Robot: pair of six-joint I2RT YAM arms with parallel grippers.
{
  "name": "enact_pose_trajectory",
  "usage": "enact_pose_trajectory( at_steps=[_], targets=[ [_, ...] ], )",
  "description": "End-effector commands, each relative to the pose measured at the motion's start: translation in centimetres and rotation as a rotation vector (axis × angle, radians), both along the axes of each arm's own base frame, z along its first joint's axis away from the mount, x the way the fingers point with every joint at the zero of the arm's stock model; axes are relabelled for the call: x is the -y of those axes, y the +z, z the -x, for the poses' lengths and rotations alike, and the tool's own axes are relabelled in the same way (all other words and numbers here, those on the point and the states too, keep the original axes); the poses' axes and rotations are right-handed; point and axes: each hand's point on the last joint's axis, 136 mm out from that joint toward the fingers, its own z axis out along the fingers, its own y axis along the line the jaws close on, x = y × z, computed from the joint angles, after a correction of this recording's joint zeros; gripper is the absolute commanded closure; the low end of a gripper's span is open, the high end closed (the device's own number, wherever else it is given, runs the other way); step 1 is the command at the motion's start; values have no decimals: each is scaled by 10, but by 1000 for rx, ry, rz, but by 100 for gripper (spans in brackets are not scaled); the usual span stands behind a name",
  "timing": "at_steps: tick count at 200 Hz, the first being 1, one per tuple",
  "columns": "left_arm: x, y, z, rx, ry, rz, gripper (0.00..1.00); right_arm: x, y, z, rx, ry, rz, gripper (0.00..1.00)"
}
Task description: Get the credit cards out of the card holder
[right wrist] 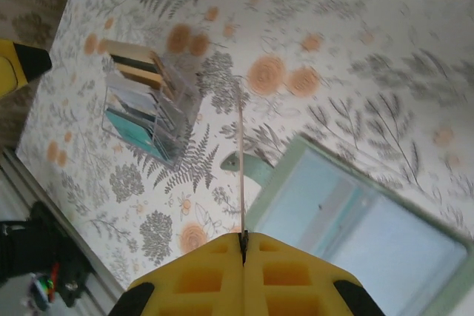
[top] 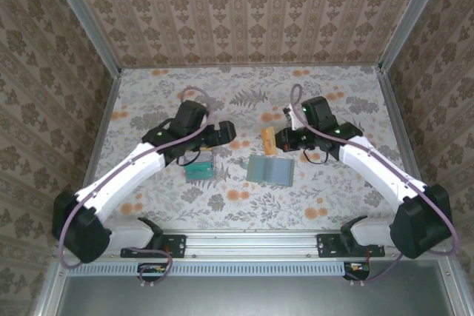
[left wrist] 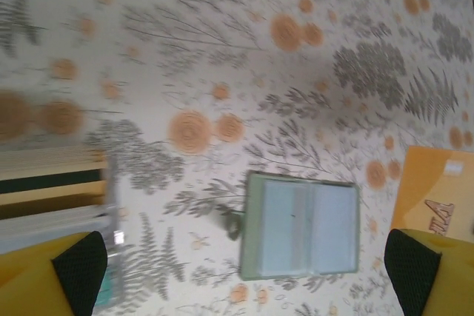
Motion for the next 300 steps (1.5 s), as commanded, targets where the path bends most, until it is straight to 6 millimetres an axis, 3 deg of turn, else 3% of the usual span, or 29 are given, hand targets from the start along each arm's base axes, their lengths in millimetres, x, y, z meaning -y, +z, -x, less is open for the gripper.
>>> enact_pose_trajectory(
  at_steps=[1, 65, 143, 199, 241, 300],
  targets=[
    [-42, -6, 9, -7, 102, -67, 0, -18, 1, -9, 113, 139, 157, 100],
    [-114, 4, 45, 42, 267, -76, 0, -92, 19, -28, 295, 475, 293, 100],
    [-175, 7, 90, 61, 446, -129, 0, -167, 3, -25, 516, 852, 545, 100],
    [-193, 1, 115, 55, 501, -132, 0, -201, -13, -34, 553, 945, 619, 100],
    [-200, 0, 126, 53, 519, -139, 0, -210, -32, -43, 553, 954, 653, 100],
    [-203, -1, 131, 49, 525, -142, 0, -222, -44, -42, 544, 965, 635, 100]
  ],
)
